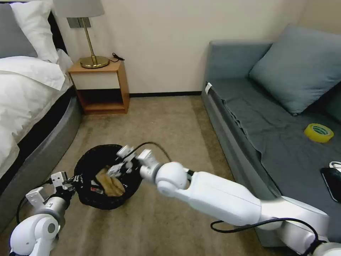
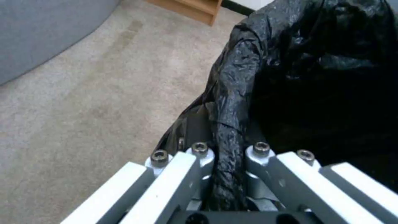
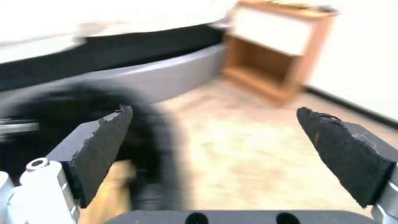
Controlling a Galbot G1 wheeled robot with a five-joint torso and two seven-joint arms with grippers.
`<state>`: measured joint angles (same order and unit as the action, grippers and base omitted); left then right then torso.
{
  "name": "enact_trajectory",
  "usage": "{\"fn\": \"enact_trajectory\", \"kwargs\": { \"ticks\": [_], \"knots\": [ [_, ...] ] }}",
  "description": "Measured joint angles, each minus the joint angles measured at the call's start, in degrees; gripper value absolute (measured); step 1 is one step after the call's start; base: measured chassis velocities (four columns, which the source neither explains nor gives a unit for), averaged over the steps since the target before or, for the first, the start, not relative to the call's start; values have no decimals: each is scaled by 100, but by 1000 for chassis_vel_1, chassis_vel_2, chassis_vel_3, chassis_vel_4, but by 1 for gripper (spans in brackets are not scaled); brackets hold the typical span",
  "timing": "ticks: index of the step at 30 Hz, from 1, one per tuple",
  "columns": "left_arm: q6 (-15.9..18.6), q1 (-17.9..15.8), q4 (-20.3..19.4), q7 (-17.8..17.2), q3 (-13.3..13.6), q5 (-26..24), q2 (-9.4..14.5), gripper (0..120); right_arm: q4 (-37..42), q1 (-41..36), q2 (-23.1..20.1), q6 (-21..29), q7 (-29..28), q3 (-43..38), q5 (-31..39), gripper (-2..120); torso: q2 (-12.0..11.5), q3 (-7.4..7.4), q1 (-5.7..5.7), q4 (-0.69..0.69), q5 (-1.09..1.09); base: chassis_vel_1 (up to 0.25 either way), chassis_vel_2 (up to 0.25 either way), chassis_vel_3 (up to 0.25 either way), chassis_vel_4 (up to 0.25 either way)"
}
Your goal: Pick up the trash bin, then pick up the garbage on the floor and place it into the trash bin.
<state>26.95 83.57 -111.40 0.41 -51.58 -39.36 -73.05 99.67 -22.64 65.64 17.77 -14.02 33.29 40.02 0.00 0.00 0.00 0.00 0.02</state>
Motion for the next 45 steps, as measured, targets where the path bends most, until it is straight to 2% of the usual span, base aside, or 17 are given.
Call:
{"fn": "enact_trajectory", "kwargs": {
  "ticks": [5, 12, 15, 30, 33, 45],
  "knots": [
    [58, 20, -55, -42, -68, 13, -34, 4, 357, -617, -502, 0, -389, -939, -838, 100, 0, 0, 0, -1, 1, 0, 0, 0, 0],
    [88, 18, -64, -67, -124, 34, -14, 4, 859, -1611, -907, 61, -507, -1963, -1208, 100, 0, 0, 0, 0, 0, 0, 0, 0, 0],
    [91, -2, -51, -81, -131, 69, -8, 4, 1139, -2375, -958, 82, -473, -2542, -1379, 100, 0, 0, 0, -2, 1, 0, 0, 0, 0],
    [77, -4, -13, -90, -151, 173, -80, 4, 2191, -4316, -864, 76, -257, -4113, -2163, 100, 0, 0, 0, 1, -1, 0, 0, 0, 0],
    [74, -5, -13, -96, -160, 177, -100, 4, 2374, -4940, -749, 17, -145, -4419, -2523, 100, 1, 0, 0, -1, -1, 0, 0, 0, 0],
    [79, 7, -45, -123, -191, 184, -156, 4, 2710, -5899, -211, -111, 20, -4854, -3001, 100, 1, 0, 0, 0, -2, 0, 0, 0, 0]
  ]
}}
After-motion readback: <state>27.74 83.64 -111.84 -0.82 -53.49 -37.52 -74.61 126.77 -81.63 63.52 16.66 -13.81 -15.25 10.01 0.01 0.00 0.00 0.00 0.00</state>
